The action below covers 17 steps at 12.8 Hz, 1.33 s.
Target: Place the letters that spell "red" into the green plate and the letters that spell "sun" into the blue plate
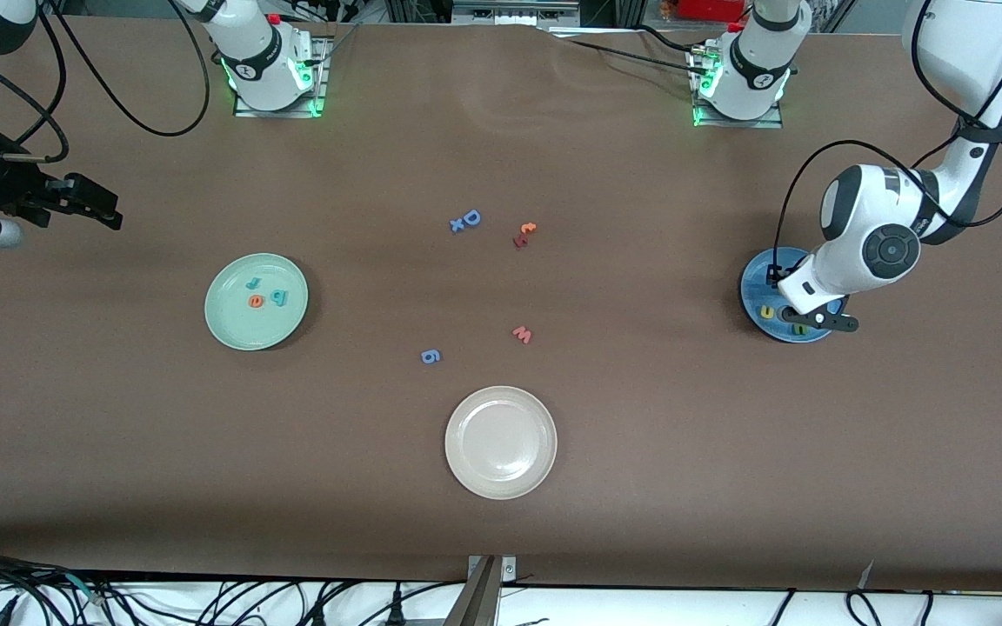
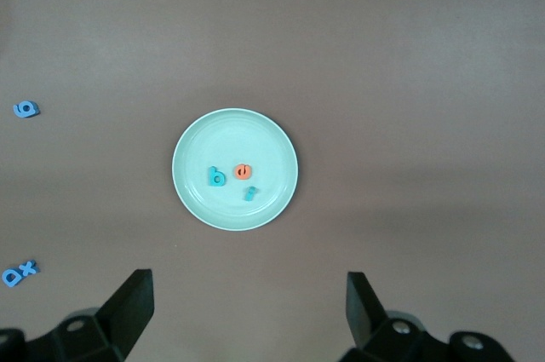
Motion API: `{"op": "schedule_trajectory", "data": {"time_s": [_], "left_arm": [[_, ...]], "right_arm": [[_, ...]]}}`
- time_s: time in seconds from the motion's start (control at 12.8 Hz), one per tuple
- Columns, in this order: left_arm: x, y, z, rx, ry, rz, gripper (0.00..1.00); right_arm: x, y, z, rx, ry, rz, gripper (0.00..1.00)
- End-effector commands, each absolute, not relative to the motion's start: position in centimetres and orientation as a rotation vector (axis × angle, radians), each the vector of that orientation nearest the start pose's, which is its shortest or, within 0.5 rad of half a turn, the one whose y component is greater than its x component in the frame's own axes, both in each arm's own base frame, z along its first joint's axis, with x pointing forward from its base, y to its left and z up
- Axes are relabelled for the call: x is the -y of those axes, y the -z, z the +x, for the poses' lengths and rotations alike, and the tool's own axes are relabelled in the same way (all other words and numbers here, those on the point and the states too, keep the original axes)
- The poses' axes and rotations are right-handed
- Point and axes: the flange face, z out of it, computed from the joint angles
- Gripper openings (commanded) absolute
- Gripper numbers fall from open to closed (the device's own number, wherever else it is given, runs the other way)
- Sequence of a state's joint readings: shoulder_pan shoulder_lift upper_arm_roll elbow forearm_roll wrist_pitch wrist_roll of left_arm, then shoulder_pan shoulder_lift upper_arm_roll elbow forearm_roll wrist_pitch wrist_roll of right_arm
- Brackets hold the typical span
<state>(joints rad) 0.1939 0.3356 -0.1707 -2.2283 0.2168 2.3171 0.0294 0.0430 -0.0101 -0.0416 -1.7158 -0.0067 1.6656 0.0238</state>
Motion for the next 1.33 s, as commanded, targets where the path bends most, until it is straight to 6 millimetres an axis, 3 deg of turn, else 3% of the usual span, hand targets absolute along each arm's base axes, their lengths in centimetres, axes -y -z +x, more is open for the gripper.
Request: {"op": "schedule_trajectory", "data": {"time_s": [0.0,0.16,0.23,0.47,0.7,0.86,0.94,1.25], "left_arm": [[-1.8,-26.7,54.5,-0.282,-0.200,-3.032,1.00],[-1.6,-32.9,55.5,-0.265,-0.100,-3.011,1.00],[-1.4,-35.1,55.5,-0.226,-0.061,-3.040,1.00],[0.8,-39.9,54.9,-0.205,0.032,-3.081,1.00],[2.7,-46.8,54.4,-0.232,0.050,-3.099,1.00],[3.4,-50.3,54.8,-0.235,0.064,-3.143,1.00],[3.5,-51.4,55.4,-0.260,0.060,-3.144,1.00],[3.2,-51.6,56.1,-0.272,0.059,-3.149,1.00]], "right_arm": [[0.2,-57.4,55.3,-0.010,-0.075,-3.154,1.00],[0.2,-57.4,55.3,-0.010,-0.075,-3.154,1.00],[0.1,-57.4,55.3,-0.010,-0.073,-3.154,1.00],[0.2,-57.4,55.3,-0.012,-0.073,-3.154,1.00],[0.2,-57.4,55.4,-0.013,-0.075,-3.153,1.00],[0.3,-57.4,55.4,-0.017,-0.075,-3.153,1.00],[0.3,-57.4,55.4,-0.015,-0.075,-3.153,1.00],[0.3,-57.4,55.3,-0.017,-0.073,-3.153,1.00]]}}
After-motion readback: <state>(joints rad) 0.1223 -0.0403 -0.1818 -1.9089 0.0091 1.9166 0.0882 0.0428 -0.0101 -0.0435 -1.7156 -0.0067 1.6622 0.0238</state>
